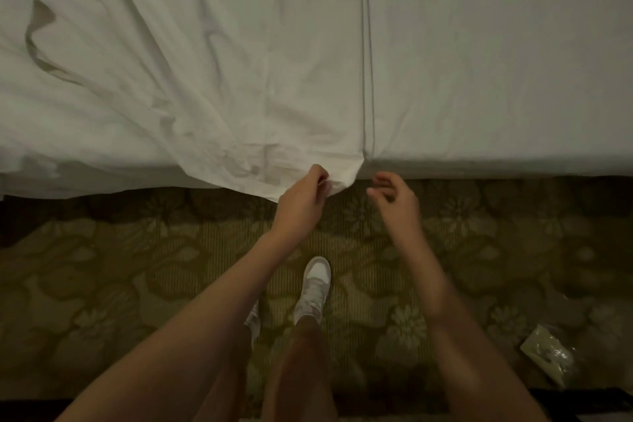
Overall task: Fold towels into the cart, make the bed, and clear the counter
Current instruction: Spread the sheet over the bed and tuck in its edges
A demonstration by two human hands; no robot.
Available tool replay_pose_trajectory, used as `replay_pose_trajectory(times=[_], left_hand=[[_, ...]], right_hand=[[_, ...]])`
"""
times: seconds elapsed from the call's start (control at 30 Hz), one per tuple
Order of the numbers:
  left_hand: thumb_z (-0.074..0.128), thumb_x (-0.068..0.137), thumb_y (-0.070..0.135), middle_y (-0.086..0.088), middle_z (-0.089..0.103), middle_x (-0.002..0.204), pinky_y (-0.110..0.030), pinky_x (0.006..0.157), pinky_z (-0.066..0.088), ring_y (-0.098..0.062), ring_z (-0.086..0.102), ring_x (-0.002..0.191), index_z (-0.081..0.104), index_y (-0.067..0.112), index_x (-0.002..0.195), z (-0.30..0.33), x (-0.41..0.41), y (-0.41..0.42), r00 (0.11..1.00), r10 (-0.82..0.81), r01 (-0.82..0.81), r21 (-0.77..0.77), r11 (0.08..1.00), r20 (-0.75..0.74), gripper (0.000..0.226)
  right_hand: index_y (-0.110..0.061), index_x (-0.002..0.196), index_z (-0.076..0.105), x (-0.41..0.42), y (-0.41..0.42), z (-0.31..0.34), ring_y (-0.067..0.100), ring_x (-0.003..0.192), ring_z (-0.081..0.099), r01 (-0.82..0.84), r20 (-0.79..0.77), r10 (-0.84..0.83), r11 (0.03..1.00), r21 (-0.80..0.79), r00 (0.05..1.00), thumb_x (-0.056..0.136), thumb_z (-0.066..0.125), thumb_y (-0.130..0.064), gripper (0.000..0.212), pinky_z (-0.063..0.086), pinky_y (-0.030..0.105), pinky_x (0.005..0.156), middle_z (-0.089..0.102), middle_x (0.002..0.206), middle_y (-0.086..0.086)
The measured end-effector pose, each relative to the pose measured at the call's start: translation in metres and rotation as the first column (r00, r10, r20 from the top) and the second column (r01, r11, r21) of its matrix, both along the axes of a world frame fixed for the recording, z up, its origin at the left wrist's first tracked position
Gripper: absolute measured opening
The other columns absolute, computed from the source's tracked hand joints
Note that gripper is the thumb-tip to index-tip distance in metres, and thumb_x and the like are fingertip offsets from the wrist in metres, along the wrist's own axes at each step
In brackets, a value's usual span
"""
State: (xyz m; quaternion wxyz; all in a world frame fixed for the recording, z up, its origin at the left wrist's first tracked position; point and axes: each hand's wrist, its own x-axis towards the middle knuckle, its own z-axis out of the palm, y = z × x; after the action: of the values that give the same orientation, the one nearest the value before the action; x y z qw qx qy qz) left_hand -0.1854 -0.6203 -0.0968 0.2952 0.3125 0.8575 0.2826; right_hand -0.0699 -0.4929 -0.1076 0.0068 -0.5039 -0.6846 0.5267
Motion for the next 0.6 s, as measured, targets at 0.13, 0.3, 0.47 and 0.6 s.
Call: replay_pose_trajectory(times=[0.13,0.3,0.47,0.6], left_hand=[[0.058,0.092,0.021,0.001,0.061,0.098,-0.037,0.076,0.049,-0.016,0.058,0.088,0.060,0.015,0.108,-0.012,-0.004,-0.007,0.995,-0.070,0.066,0.061,0.996,0.074,0.018],[0.067,0.086,0.024,0.005,0.056,0.100,-0.039,0.075,0.050,-0.011,0.054,0.094,0.068,0.018,0.097,-0.023,-0.008,-0.021,0.997,-0.075,0.073,0.072,0.995,0.035,0.013],[0.061,0.087,0.022,0.008,0.051,0.099,-0.040,0.072,0.049,-0.017,0.051,0.096,0.063,0.016,0.096,-0.017,-0.010,-0.027,0.996,-0.087,0.083,0.168,0.982,0.019,0.010],[0.056,0.089,0.010,0.001,0.054,0.106,-0.036,0.077,0.047,-0.018,0.050,0.098,0.059,0.012,0.104,-0.014,-0.003,-0.036,0.994,-0.093,0.083,0.161,0.983,0.054,0.015]], right_hand=[[-0.007,0.127,0.051,-0.021,0.001,-0.027,0.014,0.105,0.055,0.081,-0.069,-0.083,0.996,-0.038,0.994,0.088,0.061,-0.004,0.041,0.043,0.025,0.088,0.057,0.116,0.001],[-0.008,0.114,0.049,-0.036,-0.007,-0.046,0.020,0.102,0.060,0.214,-0.145,-0.230,0.970,-0.113,0.962,0.084,0.066,-0.004,0.034,0.045,0.030,0.084,0.064,0.111,0.009],[-0.010,0.102,0.062,-0.036,-0.016,-0.046,0.019,0.095,0.059,0.115,-0.119,-0.134,0.981,-0.156,0.984,0.089,0.062,-0.009,0.013,0.044,0.027,0.076,0.064,0.098,0.007],[-0.005,0.127,0.051,-0.024,-0.031,-0.044,0.018,0.102,0.057,0.027,-0.073,-0.048,0.961,-0.274,0.996,0.089,0.063,-0.008,0.041,0.048,0.025,0.078,0.059,0.112,0.006]])
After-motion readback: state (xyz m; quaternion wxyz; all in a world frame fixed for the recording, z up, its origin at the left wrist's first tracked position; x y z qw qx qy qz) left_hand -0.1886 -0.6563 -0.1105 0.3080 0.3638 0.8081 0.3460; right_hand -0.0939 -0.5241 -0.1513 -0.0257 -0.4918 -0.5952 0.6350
